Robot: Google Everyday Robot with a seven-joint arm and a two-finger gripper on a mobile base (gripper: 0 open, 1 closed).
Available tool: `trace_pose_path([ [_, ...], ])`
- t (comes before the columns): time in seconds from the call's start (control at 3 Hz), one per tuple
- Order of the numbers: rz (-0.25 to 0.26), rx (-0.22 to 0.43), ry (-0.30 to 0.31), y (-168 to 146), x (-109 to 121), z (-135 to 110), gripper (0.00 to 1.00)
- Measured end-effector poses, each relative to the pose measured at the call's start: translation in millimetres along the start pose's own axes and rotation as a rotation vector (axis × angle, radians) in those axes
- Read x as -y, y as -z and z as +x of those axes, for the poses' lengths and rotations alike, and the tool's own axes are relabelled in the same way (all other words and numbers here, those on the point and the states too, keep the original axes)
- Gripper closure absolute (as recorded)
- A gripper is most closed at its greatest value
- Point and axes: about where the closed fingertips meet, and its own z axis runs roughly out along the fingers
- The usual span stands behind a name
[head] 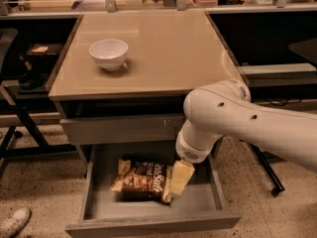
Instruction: Pick brown chip bag from middle drawer and place on counter
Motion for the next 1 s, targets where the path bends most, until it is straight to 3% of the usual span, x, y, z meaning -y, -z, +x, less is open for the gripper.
trace_pose_path([
  [0.33, 0.000, 0.000, 0.000, 0, 0, 0, 0.00],
  [0.67, -0.029, 0.017, 0.064, -28, -4, -11, 0.00],
  [1.0, -0.070, 0.062, 0.105, -77, 2, -22, 0.00],
])
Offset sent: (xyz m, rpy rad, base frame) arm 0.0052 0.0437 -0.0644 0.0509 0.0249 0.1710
